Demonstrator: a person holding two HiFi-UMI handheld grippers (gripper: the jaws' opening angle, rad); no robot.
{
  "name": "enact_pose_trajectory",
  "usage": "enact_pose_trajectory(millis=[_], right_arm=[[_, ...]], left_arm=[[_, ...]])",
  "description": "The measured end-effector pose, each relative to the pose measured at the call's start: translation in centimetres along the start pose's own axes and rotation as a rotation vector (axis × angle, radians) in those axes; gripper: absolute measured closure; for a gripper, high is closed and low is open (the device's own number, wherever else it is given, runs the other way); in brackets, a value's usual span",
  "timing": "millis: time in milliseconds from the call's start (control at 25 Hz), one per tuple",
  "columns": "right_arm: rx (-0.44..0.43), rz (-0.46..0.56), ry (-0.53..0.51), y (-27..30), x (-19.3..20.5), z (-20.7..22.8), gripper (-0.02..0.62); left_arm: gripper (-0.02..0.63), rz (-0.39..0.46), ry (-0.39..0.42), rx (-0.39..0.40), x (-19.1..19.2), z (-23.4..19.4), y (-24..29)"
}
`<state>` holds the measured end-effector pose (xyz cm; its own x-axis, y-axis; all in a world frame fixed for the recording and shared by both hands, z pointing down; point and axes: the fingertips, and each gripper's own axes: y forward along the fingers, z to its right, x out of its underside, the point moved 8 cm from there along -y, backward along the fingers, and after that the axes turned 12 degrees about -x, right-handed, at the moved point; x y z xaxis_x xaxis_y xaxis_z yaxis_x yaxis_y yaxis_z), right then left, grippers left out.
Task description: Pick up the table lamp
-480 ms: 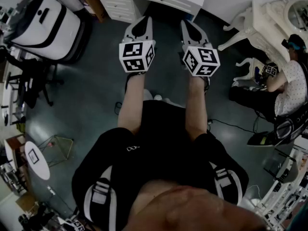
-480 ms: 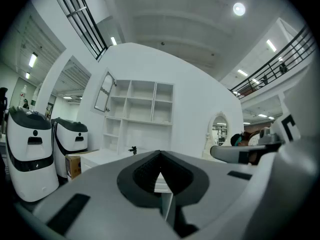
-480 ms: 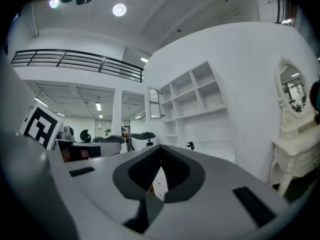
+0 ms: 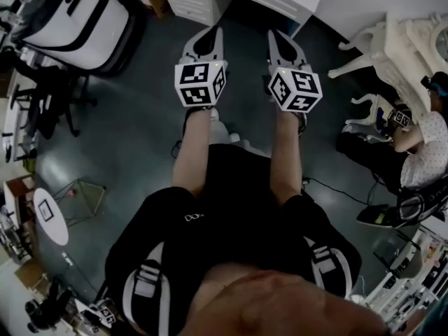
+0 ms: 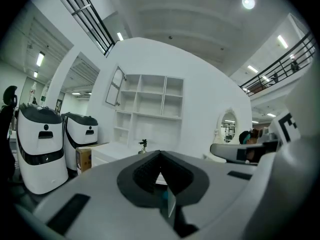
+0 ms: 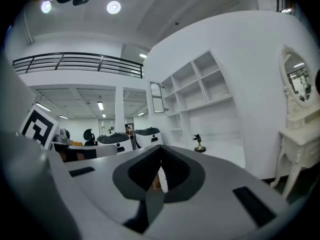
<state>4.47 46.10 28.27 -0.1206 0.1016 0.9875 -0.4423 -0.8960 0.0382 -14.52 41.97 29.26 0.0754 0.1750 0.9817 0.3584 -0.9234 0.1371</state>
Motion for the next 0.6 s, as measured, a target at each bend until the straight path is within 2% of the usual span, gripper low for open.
enact_pose_trajectory(millis=[160,360,480,600], right_arm=[[0.015,-0.018,-0.006,1.3,0.4,0.4,0.577],[0.079,-0.007,-0.008,2.7,-0.5,2.5,0.577],[0.107,-0.022,-0.045,4.7,-1.1,3.0,0.577],[0.105,-0.018,-0.063,7.1,-2.0,3.3,0.577]], left_arm=[[0.597,-0.007,-0.013,0.019,0.2,-0.8,1.7],[0.597,-0.007,-0.028,0.066,-0.2,-1.3,4.7],[0.597,0.004,-0.037,0.079,-1.2,-2.3,7.0],[0.597,0.018,0.021,0.062,-2.5,-3.4,9.2]])
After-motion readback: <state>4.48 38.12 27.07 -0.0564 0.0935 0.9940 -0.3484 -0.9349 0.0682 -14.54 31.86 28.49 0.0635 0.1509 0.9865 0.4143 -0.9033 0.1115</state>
